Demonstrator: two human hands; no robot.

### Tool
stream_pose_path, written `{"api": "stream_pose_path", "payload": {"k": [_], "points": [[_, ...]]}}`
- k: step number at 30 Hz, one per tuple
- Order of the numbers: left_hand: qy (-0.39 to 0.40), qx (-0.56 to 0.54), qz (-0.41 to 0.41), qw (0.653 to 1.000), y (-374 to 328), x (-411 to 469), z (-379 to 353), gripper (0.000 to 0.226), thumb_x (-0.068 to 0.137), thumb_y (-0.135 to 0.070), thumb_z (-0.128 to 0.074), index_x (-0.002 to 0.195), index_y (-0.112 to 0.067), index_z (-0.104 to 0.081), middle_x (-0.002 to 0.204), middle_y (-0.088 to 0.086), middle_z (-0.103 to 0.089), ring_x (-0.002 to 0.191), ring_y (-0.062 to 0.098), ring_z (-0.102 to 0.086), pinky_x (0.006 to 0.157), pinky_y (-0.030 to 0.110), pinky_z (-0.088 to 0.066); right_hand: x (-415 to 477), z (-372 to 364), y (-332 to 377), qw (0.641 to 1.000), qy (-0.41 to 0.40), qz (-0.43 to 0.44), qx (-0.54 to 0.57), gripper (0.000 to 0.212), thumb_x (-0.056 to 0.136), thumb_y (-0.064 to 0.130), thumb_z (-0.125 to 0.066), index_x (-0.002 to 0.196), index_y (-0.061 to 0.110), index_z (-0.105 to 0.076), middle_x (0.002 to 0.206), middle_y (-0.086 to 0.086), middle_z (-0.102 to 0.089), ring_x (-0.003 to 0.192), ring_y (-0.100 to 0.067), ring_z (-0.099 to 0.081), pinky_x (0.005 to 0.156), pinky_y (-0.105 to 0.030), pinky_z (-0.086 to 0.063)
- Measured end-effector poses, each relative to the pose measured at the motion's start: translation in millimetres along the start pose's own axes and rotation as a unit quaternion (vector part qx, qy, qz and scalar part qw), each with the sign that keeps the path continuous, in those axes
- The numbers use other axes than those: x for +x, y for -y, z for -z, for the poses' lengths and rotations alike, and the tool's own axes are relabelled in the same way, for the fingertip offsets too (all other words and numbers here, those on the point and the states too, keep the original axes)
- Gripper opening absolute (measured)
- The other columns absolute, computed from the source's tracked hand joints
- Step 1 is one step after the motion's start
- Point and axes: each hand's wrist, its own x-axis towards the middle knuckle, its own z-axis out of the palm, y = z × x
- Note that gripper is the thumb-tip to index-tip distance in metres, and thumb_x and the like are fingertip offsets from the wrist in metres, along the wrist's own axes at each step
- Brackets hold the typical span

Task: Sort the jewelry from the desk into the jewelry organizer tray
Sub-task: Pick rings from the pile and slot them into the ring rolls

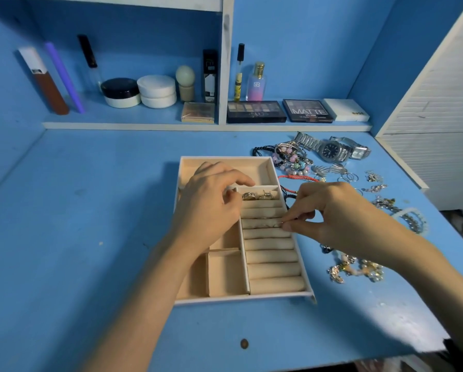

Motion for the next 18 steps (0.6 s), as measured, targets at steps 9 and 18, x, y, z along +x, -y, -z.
{"api": "stream_pose_path", "payload": {"k": [9,18], "points": [[0.005,0.005,0.002,1.000,0.3,-0.8,0.6,0.036,0.071,-0.010,-0.042,0.087,-0.022,-0.072,0.086,-0.010,-0.061,0.089,0.011,-0.053,0.074,0.032,-0.048,0.0,-0.1,1.9,0.999,-0.022,0.020,-0.020,0.004,0.079,0.023,-0.069,0.080,0.023,-0.073,0.071,0.009,-0.056,0.066,-0.007,-0.053,0.062,-0.032,-0.047],[0.003,0.003,0.002,1.000,0.2,-0.7,-0.1,0.037,0.070,-0.009,-0.041,0.085,-0.023,-0.072,0.085,-0.010,-0.060,0.088,0.012,-0.053,0.075,0.035,-0.050,2.2,-5.2,1.7,0.999,-0.014,0.036,-0.017,0.004,0.079,0.017,-0.071,0.076,0.018,-0.073,0.074,0.001,-0.057,0.067,-0.014,-0.055,0.065,-0.039,-0.048]]}}
